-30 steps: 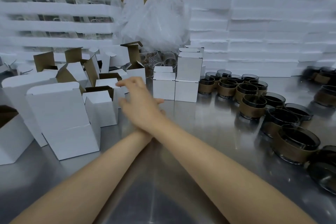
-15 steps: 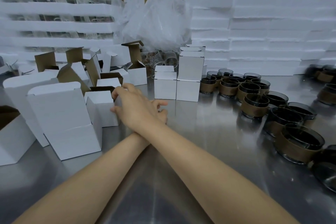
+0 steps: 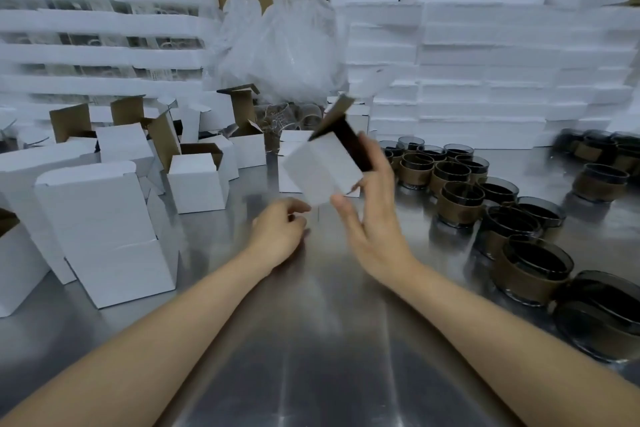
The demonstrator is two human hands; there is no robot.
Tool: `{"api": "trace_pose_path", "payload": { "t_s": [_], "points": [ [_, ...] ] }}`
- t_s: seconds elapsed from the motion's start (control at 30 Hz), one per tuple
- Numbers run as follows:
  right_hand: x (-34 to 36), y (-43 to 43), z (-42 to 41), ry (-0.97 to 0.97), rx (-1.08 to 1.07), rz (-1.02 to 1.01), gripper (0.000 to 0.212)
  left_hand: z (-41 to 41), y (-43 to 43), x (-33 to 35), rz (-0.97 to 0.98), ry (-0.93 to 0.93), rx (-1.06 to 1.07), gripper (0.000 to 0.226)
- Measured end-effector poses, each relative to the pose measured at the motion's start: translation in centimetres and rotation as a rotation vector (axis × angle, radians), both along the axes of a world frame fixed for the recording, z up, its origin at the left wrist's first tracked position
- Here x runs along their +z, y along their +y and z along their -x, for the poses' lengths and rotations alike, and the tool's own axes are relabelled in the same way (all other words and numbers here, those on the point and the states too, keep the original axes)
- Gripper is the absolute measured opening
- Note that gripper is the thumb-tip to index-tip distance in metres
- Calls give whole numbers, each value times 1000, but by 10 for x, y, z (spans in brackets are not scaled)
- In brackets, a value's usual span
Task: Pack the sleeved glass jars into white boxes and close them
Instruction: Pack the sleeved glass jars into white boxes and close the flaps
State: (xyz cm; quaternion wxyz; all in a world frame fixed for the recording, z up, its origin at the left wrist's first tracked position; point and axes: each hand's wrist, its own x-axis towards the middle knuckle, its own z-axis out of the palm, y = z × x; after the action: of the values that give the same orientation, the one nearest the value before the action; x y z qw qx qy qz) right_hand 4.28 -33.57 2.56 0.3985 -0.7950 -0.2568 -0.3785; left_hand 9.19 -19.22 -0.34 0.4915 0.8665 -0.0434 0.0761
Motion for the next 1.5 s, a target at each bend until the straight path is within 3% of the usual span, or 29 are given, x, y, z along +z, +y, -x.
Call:
{"api": "trace_pose_path", "payload": {
  "t_s": [0.07,0.17,0.3,0.47,0.67,0.83,0.9,1.0,1.23,1.4,1.5],
  "points": [
    [-8,-30,-13,-36,-75,79,18,0,-1,-1,119,-37,19,28],
    [-8,-38,-23,150,-98,-20,17,2,0,2,153,-130,50,31],
    [-18,-30,-25,145,-137,118,17,3,2,5,184,-190,-13,29],
    [-10,-21,-13,196,-111,65,29,2,1,7,330,-52,-14,28],
    [-11,-22,-14,201,-108,-8,21,4,-1,4,293,-28,-133,72],
    [-12,-20,-17,297,-97,-132,41,0,-1,5,384,-24,-63,85],
    [-14,-22,-20,370,-105,-133,55,-2,-1,4,422,-17,-52,78],
    [-12,-24,-21,436,-114,-161,63,-9,2,-1,495,-34,-49,49],
    [-18,-32,-28,565,-92,-70,59,-12,4,-3,367,-38,-93,48],
    [-18,-38,-30,579,-53,-117,47,0,6,3,161,-52,-142,84],
    [-18,-40,-29,580,-27,-130,43,3,7,2,72,-75,-193,56]
  ]
}}
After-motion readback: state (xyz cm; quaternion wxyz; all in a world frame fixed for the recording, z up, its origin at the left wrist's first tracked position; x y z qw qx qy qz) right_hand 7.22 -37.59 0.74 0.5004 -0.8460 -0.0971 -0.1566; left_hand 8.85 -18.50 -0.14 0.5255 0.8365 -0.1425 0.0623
